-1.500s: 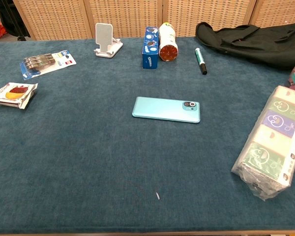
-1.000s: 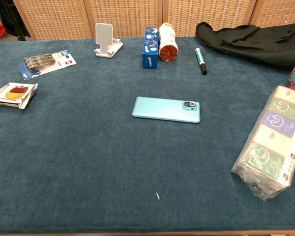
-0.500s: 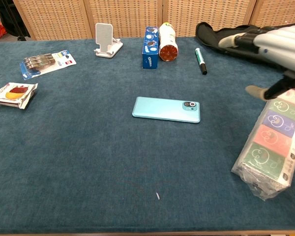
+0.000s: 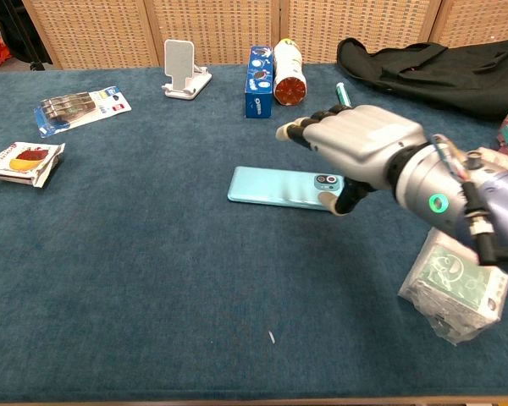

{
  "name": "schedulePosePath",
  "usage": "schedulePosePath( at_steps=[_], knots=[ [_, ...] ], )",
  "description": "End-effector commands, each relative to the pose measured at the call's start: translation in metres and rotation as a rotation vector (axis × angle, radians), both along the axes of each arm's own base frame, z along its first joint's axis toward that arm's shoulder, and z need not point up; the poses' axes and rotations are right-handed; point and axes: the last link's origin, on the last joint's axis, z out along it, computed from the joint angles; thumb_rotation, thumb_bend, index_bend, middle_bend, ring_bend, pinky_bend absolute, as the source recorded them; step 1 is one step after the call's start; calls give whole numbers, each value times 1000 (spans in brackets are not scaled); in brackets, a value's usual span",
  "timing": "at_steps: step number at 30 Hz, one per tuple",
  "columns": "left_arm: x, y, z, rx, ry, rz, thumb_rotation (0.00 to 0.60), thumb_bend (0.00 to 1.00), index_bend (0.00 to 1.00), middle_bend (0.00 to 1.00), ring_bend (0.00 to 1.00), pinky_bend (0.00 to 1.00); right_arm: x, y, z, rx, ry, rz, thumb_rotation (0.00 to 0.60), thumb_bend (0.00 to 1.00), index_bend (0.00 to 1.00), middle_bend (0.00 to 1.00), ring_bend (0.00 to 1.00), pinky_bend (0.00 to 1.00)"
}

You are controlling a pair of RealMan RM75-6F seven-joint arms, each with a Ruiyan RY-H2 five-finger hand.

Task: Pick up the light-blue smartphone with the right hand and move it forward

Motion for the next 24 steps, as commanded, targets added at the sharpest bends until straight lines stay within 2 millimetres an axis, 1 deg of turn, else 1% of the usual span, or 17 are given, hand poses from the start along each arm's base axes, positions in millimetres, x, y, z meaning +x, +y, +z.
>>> schedulePosePath(
  at_steps=[1,5,12,16,24],
  knots=[
    [-1,0,1,1,-3,3,600,0,0,0,0,0,17,-5,-21,7,27,-11,600,466,75,0,0,0],
    [-2,1,2,-4,-12,9,600,0,0,0,0,0,24,-10,-41,3,84,-19,600,466,75,0,0,0],
    [-5,3,6,-3,-30,16,600,0,0,0,0,0,27,-9,-60,9,115,-34,600,467,75,0,0,0],
    [-7,4,8,-5,-40,21,600,0,0,0,0,0,27,-12,-67,-1,142,-32,600,504,83,0,0,0],
    [-9,7,10,-6,-49,31,600,0,0,0,0,0,28,-21,-71,-31,185,-14,600,508,83,0,0,0]
  ],
)
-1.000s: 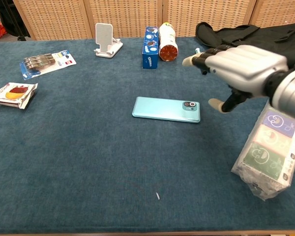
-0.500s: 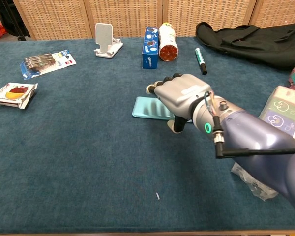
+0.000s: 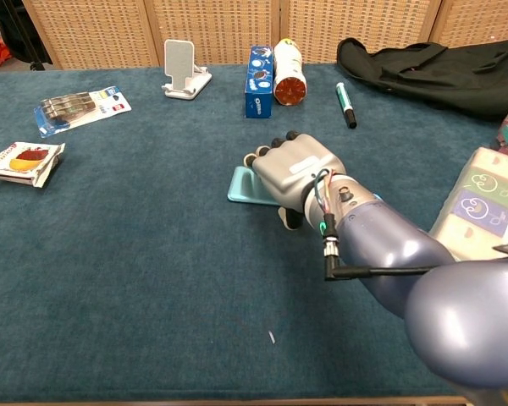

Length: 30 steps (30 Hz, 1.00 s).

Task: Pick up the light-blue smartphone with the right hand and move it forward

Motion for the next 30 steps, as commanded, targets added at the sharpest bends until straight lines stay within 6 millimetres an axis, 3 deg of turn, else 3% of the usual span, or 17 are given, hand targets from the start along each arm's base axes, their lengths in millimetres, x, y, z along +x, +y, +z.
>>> schedulePosePath(
  at_steps=[1,24,27,30],
  knots=[
    [0,1,0,0,2,2,600,0,0,0,0,0,-1,-1,0,-4,15,5,600,509,83,0,0,0],
    [0,2,-2,-5,15,3,600,0,0,0,0,0,-11,-7,1,14,10,-62,600,511,83,4,0,0],
    [0,2,-2,-5,16,2,600,0,0,0,0,0,-13,-10,1,8,10,-71,600,548,124,71,1,0],
    [0,2,-2,-4,17,2,600,0,0,0,0,0,-15,-16,3,-11,-14,-46,600,617,233,191,72,46]
  ],
)
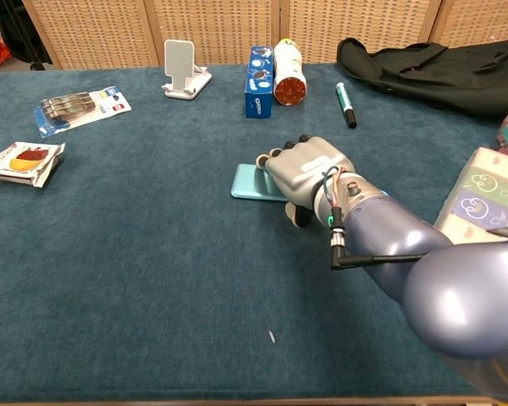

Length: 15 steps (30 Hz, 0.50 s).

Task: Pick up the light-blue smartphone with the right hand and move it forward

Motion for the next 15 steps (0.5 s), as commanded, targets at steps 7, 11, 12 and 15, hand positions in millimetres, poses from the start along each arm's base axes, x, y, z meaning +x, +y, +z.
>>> schedulePosePath(
  at_steps=[7,11,12,15],
  knots=[
    [0,0,-1,-1,1,1,600,0,0,0,0,0,-4,-8,4,-39,-85,104,600,773,426,389,301,269],
    [1,0,-1,-2,1,0,600,0,0,0,0,0,-3,-10,6,-47,-109,124,600,827,435,409,326,281],
    [1,0,-1,-2,1,0,600,0,0,0,0,0,-2,-11,7,-50,-115,128,600,827,436,417,332,284],
    [1,0,-1,-3,1,2,600,0,0,0,0,0,2,-19,10,-67,-129,143,600,844,436,438,347,292]
  ],
)
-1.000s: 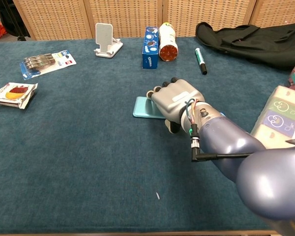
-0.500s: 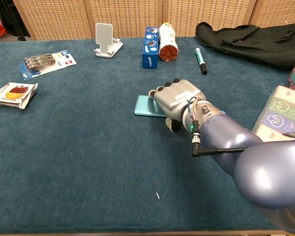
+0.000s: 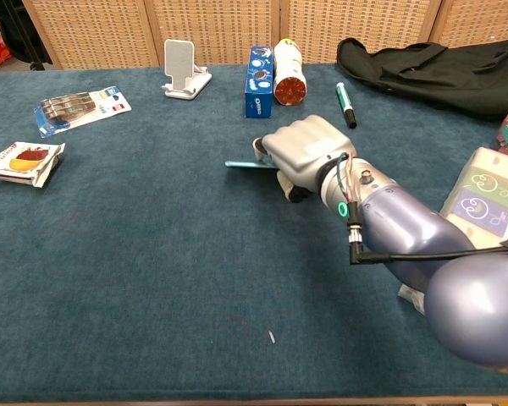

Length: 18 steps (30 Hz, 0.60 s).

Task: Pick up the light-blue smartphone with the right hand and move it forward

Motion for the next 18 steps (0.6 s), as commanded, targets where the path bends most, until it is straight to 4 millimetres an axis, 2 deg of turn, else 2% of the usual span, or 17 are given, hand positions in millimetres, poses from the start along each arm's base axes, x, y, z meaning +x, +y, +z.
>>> schedulePosePath(
  at_steps=[1,6,11,14,15,18],
  knots=[
    [0,0,0,-1,0,2,600,0,0,0,0,0,4,-10,4,-19,-8,9,600,856,437,441,350,294],
    [0,0,1,4,-1,4,600,0,0,0,0,0,11,-30,10,-56,-20,-3,600,878,442,448,361,295],
    [-2,1,2,6,-2,12,600,0,0,0,0,0,10,-54,18,-105,-12,-22,600,866,442,436,361,295],
    [-3,2,3,10,-5,18,600,0,0,0,0,0,-2,-68,25,-141,35,-59,600,778,441,340,303,295],
    [-3,3,3,12,-5,20,600,0,0,0,0,0,-4,-71,26,-144,49,-66,600,727,434,290,255,292],
    [-4,4,2,7,-5,26,600,0,0,0,0,0,-10,-76,35,-162,56,-74,600,640,411,222,179,274]
  ],
)
